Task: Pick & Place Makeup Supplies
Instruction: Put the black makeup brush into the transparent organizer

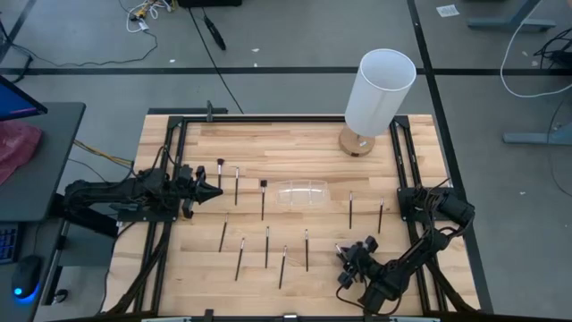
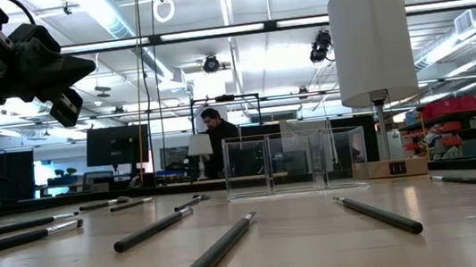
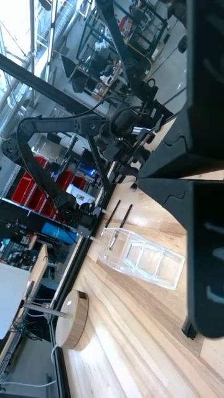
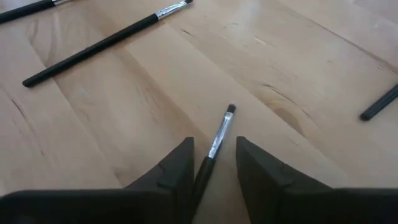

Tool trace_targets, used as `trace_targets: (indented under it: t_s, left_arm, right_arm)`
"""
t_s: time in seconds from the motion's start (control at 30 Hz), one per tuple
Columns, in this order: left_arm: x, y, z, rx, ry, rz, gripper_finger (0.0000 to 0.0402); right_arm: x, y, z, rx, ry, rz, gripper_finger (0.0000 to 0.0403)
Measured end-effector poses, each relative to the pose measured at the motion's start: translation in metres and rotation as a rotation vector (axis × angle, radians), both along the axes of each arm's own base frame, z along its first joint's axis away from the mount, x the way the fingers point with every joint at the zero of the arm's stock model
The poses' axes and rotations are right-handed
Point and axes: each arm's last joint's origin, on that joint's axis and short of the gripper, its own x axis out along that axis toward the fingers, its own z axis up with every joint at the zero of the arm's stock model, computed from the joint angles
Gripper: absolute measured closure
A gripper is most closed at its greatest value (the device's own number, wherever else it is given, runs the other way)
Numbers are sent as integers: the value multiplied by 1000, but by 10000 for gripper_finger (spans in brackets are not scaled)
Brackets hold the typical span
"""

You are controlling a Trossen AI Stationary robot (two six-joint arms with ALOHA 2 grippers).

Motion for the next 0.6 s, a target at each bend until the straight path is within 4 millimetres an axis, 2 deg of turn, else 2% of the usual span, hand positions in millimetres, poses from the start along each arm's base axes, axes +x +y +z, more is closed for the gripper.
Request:
trace_targets:
  t_s: [0.13, 0.33, 0.6]
  left_arm:
    - [0, 0, 0, 0, 0, 0, 399]
    - [0, 0, 0, 0, 0, 0, 399]
    - [0, 0, 0, 0, 0, 0, 399]
  right_arm:
    - [-2, -2, -2, -21, -4, 11, 318]
    - [-5, -7, -6, -44, -35, 25, 386]
    - [-4, -10, -8, -44, -65, 21, 393]
